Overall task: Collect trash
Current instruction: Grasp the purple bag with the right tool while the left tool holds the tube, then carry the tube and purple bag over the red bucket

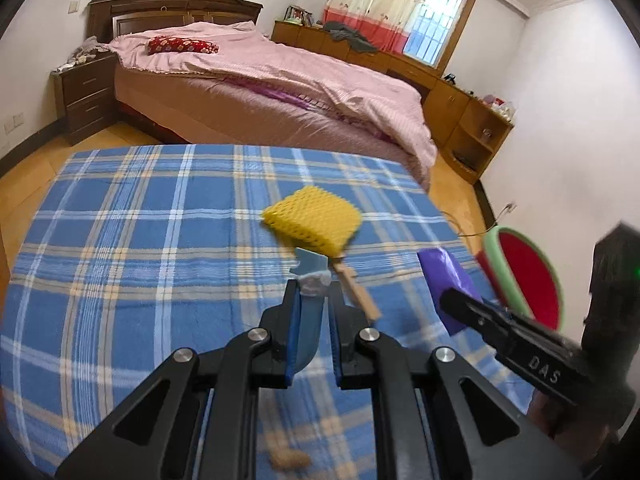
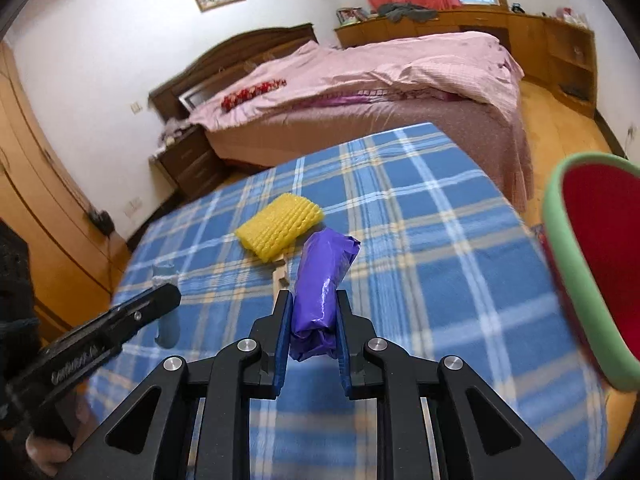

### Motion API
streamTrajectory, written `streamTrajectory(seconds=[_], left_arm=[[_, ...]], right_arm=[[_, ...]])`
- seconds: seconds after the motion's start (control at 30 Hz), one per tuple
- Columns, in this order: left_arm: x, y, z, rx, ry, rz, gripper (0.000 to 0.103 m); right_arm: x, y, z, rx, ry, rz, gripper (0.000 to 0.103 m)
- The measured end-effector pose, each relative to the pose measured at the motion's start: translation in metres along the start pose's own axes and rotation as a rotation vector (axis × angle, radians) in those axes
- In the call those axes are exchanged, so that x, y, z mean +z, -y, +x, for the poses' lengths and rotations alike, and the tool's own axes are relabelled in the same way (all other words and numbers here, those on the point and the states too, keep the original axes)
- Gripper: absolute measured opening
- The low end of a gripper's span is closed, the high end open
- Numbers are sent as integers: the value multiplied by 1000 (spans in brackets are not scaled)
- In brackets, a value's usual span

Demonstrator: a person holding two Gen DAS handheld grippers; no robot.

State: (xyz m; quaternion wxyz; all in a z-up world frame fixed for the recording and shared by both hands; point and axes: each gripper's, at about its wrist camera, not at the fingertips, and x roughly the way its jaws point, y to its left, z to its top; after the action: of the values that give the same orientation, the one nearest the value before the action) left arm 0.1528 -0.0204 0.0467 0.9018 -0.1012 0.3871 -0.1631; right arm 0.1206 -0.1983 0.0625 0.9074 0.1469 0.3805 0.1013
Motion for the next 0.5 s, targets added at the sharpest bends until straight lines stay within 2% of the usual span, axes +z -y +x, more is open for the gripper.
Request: streamTrajectory(seconds=[0.27,0.5], left_arm=[[-4,39,-31,-85,-5,8,12],[-8,91,-42,-170,-5,52,12]], right_arm=[[-16,21,-70,-4,87,57,20],[-26,62,-114,-57,134,154,20]])
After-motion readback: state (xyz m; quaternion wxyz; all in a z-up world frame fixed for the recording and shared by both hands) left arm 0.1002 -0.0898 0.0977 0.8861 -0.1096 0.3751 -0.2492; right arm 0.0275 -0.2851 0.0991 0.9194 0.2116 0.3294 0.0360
